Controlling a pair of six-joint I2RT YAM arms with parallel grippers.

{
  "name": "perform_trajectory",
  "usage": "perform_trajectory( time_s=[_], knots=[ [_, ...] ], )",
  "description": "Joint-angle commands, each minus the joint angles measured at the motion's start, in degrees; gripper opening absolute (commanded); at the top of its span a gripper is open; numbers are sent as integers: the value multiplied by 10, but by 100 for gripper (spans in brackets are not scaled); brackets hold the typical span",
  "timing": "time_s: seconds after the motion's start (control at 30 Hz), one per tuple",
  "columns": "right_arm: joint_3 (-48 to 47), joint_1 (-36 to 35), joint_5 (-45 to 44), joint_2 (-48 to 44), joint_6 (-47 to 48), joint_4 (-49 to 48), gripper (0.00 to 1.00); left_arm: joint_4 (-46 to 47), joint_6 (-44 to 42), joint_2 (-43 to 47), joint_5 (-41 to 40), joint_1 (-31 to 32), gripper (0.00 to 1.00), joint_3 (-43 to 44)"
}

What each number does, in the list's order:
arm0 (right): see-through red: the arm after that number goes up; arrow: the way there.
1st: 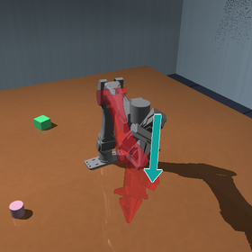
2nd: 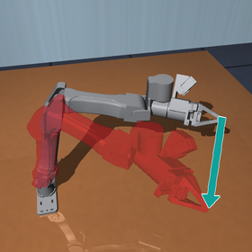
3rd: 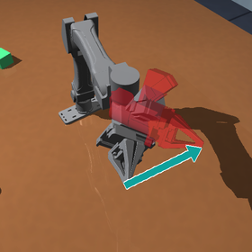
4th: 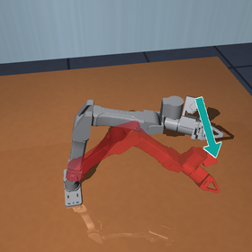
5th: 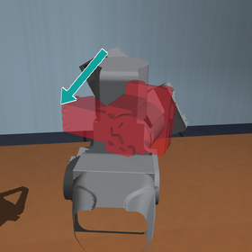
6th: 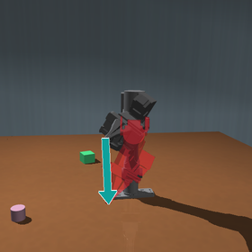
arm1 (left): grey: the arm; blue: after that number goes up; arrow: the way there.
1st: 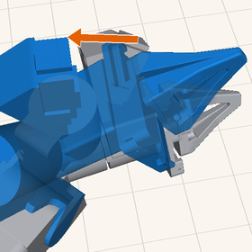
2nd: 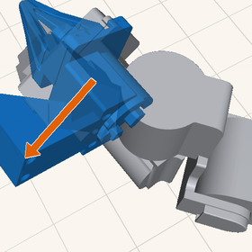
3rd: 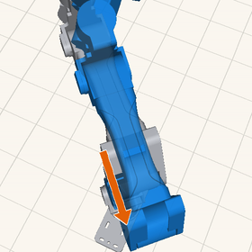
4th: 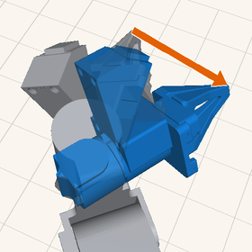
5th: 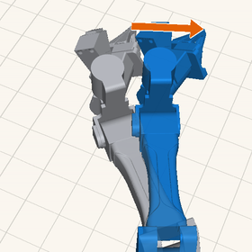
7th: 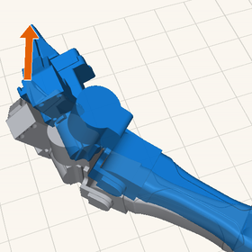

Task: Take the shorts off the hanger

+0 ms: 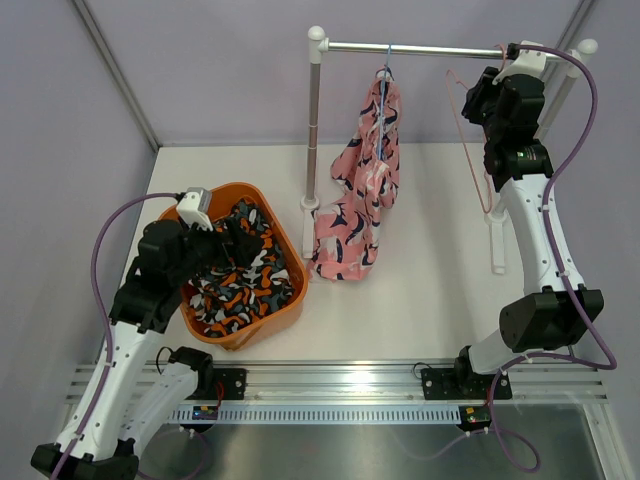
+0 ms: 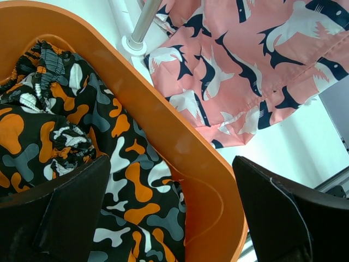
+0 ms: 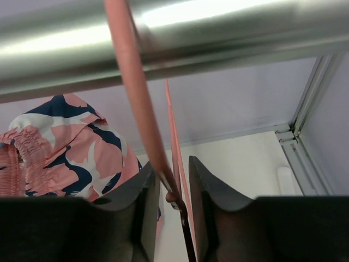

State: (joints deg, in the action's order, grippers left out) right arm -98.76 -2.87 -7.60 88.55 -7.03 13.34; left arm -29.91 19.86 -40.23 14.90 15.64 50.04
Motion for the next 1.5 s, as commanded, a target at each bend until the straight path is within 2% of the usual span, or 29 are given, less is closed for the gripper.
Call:
perform_trajectory(
  time_s=[0.0,0.03,0.1,0.37,0.57,0.67,0.87,1.1,1.2,1.47],
  knots=[
    [-4,4,-14,-29,-18,7,38,26,-10,13,-5,3,99,-2],
    [-9,3,-15,-30,-18,10,44,26,-10,13,-5,3,99,-2],
    [-13,3,-16,-37,-25,24,48,26,-10,18,-7,3,99,-5],
    [-15,3,-40,-89,-63,68,58,27,-11,24,-3,3,99,-10],
    [-20,2,-42,-141,-105,120,59,28,-12,30,-3,3,99,-12],
    [-34,-23,-19,-153,-115,142,58,28,-11,31,-2,3,99,-12],
    [-106,-183,-99,-109,-69,172,59,28,-12,33,-4,3,99,-13],
    [-177,-283,-139,-5,-39,164,59,28,-13,33,-5,3,99,-14],
    [-194,-318,-194,35,-9,138,59,28,-13,34,-7,3,99,-15],
    [-212,-323,-257,89,18,83,60,28,-15,35,-7,3,99,-19]
  ],
)
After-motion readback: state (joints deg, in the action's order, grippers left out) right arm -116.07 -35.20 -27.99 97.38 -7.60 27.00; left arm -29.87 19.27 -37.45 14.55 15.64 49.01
